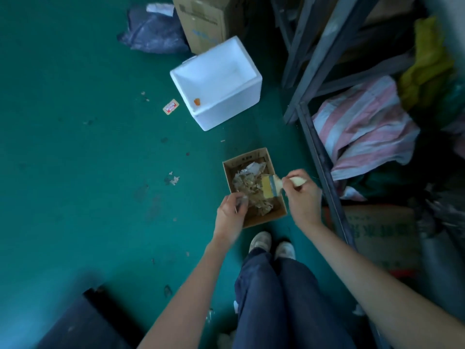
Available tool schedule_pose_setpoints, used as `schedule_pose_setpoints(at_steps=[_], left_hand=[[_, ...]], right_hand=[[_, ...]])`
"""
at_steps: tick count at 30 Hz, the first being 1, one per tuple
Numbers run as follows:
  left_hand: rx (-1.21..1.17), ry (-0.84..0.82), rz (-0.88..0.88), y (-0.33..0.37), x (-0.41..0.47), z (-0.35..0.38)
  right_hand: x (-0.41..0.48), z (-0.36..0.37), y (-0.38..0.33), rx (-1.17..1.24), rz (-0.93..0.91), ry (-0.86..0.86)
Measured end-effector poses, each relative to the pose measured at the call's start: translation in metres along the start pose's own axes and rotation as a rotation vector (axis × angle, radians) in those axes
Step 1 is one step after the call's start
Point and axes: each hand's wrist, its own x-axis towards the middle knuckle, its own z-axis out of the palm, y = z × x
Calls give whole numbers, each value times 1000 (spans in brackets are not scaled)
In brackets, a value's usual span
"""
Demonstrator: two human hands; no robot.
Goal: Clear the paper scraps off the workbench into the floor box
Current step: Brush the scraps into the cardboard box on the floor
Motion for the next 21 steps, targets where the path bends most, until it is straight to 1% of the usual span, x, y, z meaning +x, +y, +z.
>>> schedule_pose_setpoints(at_steps=[4, 7, 12, 16, 18, 20, 21], left_hand=[[35, -26, 54, 55, -40, -37], [63, -41, 130, 94, -64, -57], [136, -126, 279, 148, -104, -77], [180, -173, 435, 184, -128, -82], [165, -184, 497, 205, -138, -80], [161, -209, 548, 225, -149, -75], [171, -243, 586, 239, -156, -67]], right_hand=[[-31, -41, -59, -45, -42, 40], [-59, -66, -100, -129, -129, 39], [-102, -111, -158, -84, -196, 98], [-127, -152, -184, -37, -197, 214], [-137, -172, -193, -36, -192, 276], [-149, -191, -199, -31, -180, 356], [-159, -207, -198, -14, -171, 424]])
